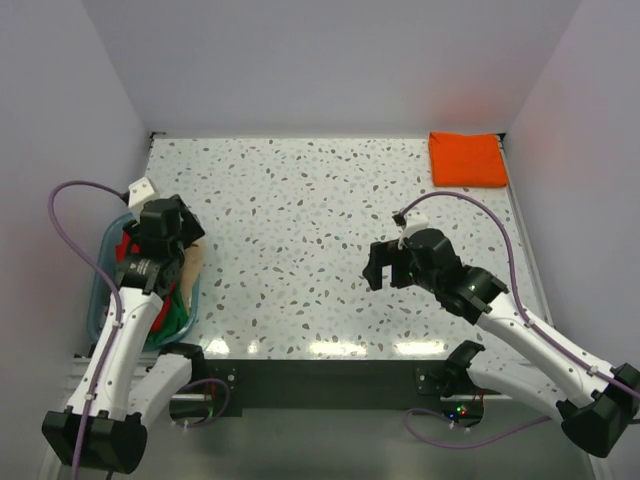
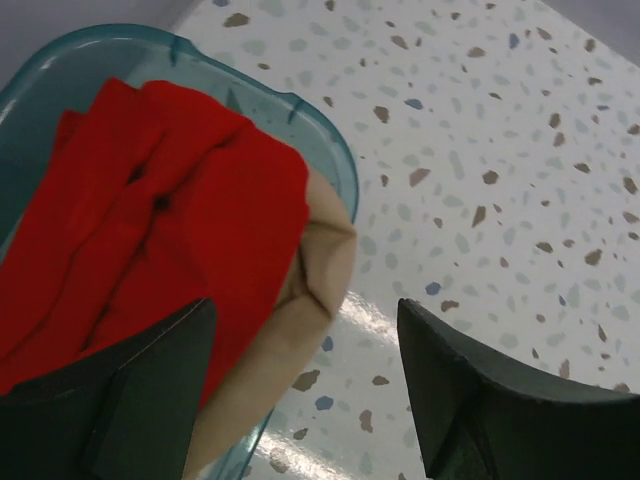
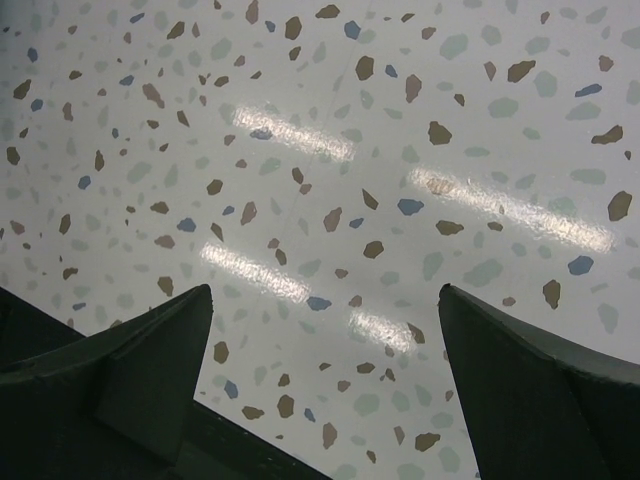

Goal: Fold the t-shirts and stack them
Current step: Grab the tshirt from the pile, then move the tshirt to the center of the board

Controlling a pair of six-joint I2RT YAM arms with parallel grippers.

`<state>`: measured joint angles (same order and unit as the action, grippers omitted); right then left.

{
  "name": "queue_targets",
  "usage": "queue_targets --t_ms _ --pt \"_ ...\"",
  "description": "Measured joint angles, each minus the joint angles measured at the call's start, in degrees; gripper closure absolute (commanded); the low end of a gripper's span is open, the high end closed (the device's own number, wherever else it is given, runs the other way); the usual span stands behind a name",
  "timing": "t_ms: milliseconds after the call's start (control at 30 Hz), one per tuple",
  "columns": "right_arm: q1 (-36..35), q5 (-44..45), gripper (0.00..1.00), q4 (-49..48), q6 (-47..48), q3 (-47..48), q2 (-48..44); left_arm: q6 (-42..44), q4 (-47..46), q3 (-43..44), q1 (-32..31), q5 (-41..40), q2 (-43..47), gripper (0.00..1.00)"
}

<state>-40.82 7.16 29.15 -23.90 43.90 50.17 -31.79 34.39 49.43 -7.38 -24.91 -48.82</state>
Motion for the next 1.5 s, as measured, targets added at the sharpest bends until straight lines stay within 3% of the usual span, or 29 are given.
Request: queue_targets --t_ms 167,333,433,533,633,667,733,900,1000,1333,1500 --pt "0.00 -0.92 0.01 0.02 -0.02 -0.02 0.00 -1.38 2.25 1.31 5.01 -6.58 -4.90 0.31" --pt "0.00 -1.31 0.01 0.04 -0.04 -0.04 -0.02 -2.16 3.43 0.92 8.24 -7.50 -8.50 0.39" --pt "0.00 -1.86 0.01 0.11 -0.07 -0.15 -0.22 -2.47 3.56 0.22 10.51 -7.32 -9.75 0.55" --pt "0.00 -2.23 0.01 0.17 -0.07 -0.31 -0.74 -3.02 3.50 -0.02 11.23 -6.84 -10.75 0.62" --pt "0.00 -2.29 0.01 0.24 -0.07 -0.31 -1.16 -3.17 3.34 -0.37 11.28 -6.05 -10.75 0.77" --pt "0.00 -2.29 0.01 0.24 -0.07 -0.31 -1.22 -3.15 3.28 -0.42 11.28 -5.75 -10.75 0.88" --pt "0.00 -2.45 0.01 0.28 -0.07 -0.33 -1.31 -3.08 3.13 -0.44 11.28 -5.22 -10.75 1.00" --pt "0.00 -3.26 0.01 0.31 -0.09 -0.33 -1.51 -1.81 3.93 0.55 11.39 -4.46 -9.79 1.00" --pt "0.00 -3.93 0.01 0.26 -0.07 -0.33 -1.51 -0.50 5.92 5.35 11.39 -3.65 -8.92 1.00" --pt "0.00 -5.84 0.01 0.00 0.04 -0.07 -1.49 6.58 10.34 43.41 11.47 4.42 -13.16 1.00" --pt "0.00 -5.79 0.01 0.11 0.39 1.99 -1.38 7.32 10.95 57.29 11.47 12.68 -16.79 1.00"
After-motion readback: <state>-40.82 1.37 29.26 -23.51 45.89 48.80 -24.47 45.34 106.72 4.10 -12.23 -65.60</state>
